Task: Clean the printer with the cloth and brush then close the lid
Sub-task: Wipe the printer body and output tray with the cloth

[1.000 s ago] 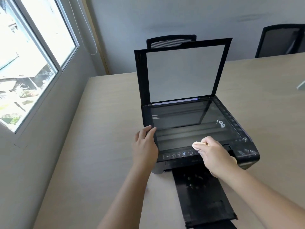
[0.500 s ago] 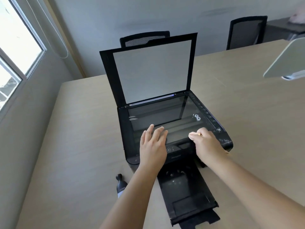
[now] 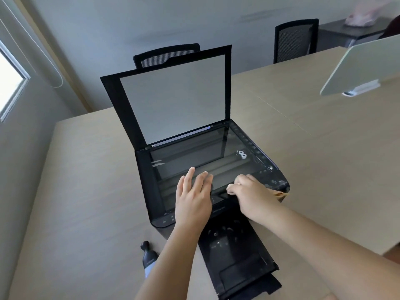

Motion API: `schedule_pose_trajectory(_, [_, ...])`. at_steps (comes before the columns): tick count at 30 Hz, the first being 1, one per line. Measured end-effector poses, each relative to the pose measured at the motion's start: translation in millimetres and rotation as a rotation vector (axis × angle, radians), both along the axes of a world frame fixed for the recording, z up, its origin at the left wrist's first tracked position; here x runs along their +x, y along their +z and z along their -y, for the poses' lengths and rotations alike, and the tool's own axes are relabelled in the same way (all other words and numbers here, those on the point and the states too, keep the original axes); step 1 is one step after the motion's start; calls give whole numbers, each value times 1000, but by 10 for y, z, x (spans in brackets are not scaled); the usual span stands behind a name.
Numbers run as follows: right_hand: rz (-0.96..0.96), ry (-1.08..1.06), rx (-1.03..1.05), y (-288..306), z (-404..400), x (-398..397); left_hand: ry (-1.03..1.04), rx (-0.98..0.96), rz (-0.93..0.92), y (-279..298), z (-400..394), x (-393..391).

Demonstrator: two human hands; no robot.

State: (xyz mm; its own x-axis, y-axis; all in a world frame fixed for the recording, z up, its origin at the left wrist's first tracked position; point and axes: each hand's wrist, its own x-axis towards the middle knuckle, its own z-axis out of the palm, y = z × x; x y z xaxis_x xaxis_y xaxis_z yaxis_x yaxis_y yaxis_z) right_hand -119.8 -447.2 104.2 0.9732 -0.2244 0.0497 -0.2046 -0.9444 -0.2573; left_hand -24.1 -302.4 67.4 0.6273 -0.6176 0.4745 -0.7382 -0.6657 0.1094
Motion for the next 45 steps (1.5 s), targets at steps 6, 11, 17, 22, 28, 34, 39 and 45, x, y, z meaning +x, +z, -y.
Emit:
schedule_pose_trajectory(6, [-59, 30, -11, 105, 7, -102, 2, 13, -9, -2, -20, -7])
schedule_pose_trajectory(11, [-103, -119, -28, 134, 49, -72, 1, 30, -26, 15, -9, -11])
schedule_pose_trajectory(17, [-135, -34, 81, 94, -304, -17, -3, 12, -12, -4, -10, -9])
schedule_pose_trajectory(22, [-220, -294, -105, 270, 103, -130, -10, 34, -53, 2, -13, -20])
schedule_pose_trajectory(28, [-173, -364, -75, 182, -58, -26, -8, 54, -87, 49, -28, -33])
schedule_pose_trajectory(34, [-99, -186, 75, 75, -432, -6, -15, 39, -44, 3, -3, -22])
schedule_pose_trajectory(39, [-84, -134, 239, 129, -350, -54, 14, 35, -56, -35, 45, -21])
schedule_pose_trajectory(45, [122, -331, 360, 320, 454, -547, -53, -6, -53, 36, 344, -164])
